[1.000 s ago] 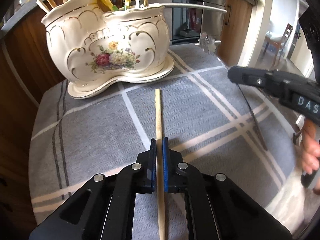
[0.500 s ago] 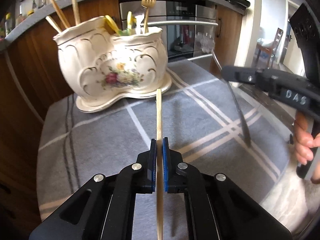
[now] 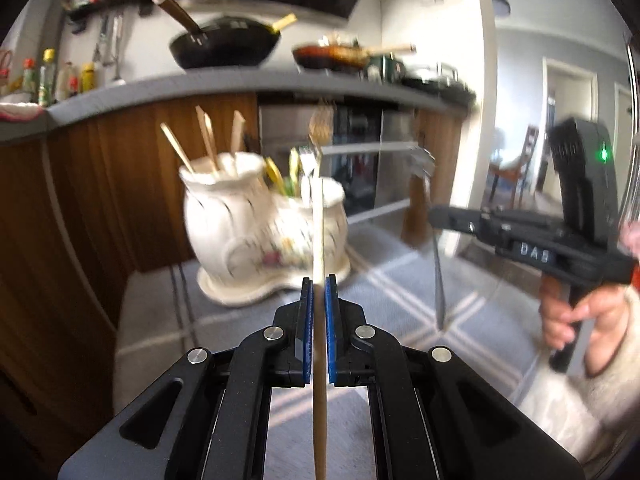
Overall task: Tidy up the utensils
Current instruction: 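Lift the chopstick over the tall cup while the right tool carries the silver spoon over the short cup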
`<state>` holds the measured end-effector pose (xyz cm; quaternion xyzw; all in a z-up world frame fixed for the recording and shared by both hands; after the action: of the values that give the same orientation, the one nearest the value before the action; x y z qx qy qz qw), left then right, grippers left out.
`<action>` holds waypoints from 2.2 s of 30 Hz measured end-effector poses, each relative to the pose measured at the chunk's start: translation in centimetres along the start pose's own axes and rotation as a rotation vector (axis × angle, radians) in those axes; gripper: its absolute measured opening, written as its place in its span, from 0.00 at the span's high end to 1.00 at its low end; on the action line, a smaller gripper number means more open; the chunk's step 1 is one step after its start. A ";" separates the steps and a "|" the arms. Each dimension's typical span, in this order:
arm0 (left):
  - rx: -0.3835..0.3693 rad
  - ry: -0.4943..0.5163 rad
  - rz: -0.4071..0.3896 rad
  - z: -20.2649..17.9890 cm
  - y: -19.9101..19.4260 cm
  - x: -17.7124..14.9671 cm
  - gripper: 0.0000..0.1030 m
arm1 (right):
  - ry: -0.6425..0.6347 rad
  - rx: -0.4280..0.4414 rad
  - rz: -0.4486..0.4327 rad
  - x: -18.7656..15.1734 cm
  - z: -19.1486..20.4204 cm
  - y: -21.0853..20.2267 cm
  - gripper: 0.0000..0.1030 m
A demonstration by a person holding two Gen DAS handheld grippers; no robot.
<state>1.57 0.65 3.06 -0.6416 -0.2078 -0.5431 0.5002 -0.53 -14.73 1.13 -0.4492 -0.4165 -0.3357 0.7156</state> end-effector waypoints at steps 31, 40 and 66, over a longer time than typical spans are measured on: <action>0.024 -0.300 -0.458 13.7 7.4 11.5 0.94 | 0.042 0.034 -0.270 11.0 0.9 7.0 0.99; -0.028 -0.313 -0.476 14.0 9.1 10.1 0.94 | 0.035 0.052 -0.211 9.7 0.5 9.1 0.99; -0.035 -0.307 -0.445 14.1 10.3 9.6 0.94 | 0.050 0.056 -0.136 8.7 -0.1 10.6 0.99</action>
<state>19.99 5.97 8.76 -0.6634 -0.4080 -0.5395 0.3199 12.24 -11.80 5.06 -0.3912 -0.4373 -0.3830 0.7134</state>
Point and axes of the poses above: each gripper's, at about its wrist camera, not at the fingertips, and y roughly the way its jaws point, z to its left, x to its top, the point moved 2 cm from there along y, roughly the way its jaws point, and after that the axes turned 7 degrees about y, right-handed, at the moved point
